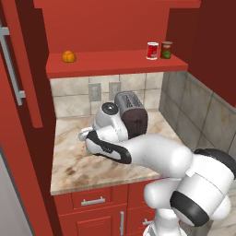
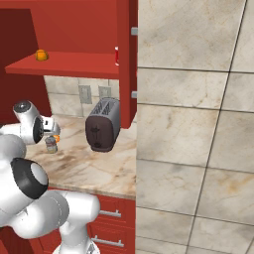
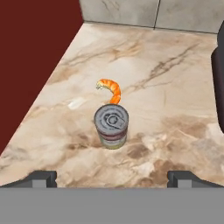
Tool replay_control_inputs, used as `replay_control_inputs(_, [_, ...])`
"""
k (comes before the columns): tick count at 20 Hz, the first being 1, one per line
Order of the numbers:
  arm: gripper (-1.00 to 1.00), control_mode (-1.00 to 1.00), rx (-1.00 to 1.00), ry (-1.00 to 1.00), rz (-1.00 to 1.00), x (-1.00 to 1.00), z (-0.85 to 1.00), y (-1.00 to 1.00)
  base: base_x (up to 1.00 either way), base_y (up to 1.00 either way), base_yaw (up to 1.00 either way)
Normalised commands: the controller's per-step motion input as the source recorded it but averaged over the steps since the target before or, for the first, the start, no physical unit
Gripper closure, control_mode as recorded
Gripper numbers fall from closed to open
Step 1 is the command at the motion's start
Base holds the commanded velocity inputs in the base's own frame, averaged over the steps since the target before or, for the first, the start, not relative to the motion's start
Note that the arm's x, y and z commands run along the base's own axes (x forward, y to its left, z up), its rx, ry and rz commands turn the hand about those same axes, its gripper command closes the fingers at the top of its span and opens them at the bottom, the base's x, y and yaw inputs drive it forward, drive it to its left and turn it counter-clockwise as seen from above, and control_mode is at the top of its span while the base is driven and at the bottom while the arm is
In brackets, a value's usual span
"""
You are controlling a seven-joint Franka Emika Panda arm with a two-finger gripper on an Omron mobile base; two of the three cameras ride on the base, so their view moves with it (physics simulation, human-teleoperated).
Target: Pick the cans from the counter and place them in their designated side in the cabinet.
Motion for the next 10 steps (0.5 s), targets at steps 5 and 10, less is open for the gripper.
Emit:
replay_control_inputs(5, [-1.00, -1.00, -0.01, 0.01, 0.00, 0.19, -0.14, 0.01, 0.00, 0.00, 0.00])
replay_control_inputs(10, [-1.00, -1.00, -0.01, 0.03, 0.00, 0.23, -0.13, 0.02, 0.00, 0.00, 0.00])
